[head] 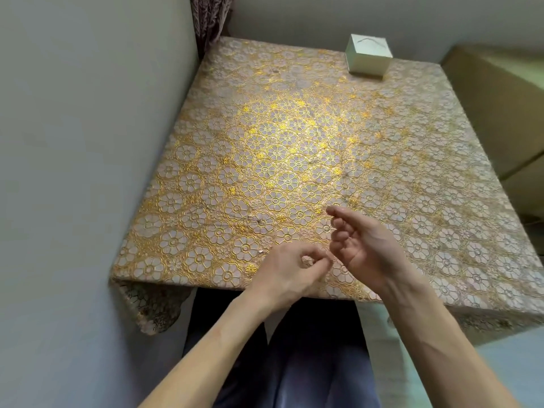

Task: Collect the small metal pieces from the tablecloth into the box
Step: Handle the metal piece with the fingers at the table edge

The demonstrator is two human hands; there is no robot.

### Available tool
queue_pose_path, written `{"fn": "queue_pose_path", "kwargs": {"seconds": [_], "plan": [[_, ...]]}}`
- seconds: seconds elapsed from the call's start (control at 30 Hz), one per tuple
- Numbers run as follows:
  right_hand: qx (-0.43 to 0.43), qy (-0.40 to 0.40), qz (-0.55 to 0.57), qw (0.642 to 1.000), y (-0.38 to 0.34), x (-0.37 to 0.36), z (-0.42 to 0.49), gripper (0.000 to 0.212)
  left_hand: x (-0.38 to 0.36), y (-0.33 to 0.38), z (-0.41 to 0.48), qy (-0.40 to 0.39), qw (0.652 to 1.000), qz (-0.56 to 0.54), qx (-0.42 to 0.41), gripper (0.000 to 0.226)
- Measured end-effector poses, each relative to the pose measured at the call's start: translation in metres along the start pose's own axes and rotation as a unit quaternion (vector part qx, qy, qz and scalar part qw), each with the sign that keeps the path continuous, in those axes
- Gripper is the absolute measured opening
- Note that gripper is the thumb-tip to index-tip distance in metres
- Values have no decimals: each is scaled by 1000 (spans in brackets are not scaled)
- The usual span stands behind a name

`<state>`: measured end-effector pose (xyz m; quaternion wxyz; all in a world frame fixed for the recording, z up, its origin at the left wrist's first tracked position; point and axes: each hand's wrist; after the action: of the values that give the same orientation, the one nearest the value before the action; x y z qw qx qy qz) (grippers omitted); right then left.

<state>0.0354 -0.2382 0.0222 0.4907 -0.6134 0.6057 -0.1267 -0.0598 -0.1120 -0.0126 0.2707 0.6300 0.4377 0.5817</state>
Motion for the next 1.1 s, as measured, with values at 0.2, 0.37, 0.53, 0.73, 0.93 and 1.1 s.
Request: {"fn": "queue_pose_path", "kwargs": {"seconds": [0.2,0.37,0.53,0.73,0.93,1.1], "plan": [[23,9,-9,1000,9,0,1,18,23,-13,-16,-30,993,-101,46,14],[63,5,-98,993,21,-7,4,16,40,-13,-32,-22,971,-227,76,16],[96,20,-270,958,42,-10,-1,14,51,-10,-42,9,950,-297,97,19],[194,83,-416,885,81,-11,-29,10,52,-21,-53,62,950,-272,141,17],[245,82,-470,844,108,-16,-55,14,51,-28,-66,81,955,-231,166,14],[181,6,-447,876,119,-15,-61,19,47,-28,-78,91,952,-248,154,15]]}}
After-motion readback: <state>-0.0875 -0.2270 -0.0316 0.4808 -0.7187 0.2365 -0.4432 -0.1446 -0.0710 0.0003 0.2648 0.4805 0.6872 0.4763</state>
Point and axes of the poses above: each hand's wrist, its own z-axis towards the middle knuckle, its own x-axis out of the back of the hand, y = z × x, and after that the axes turned 2 degrees about x, right-handed
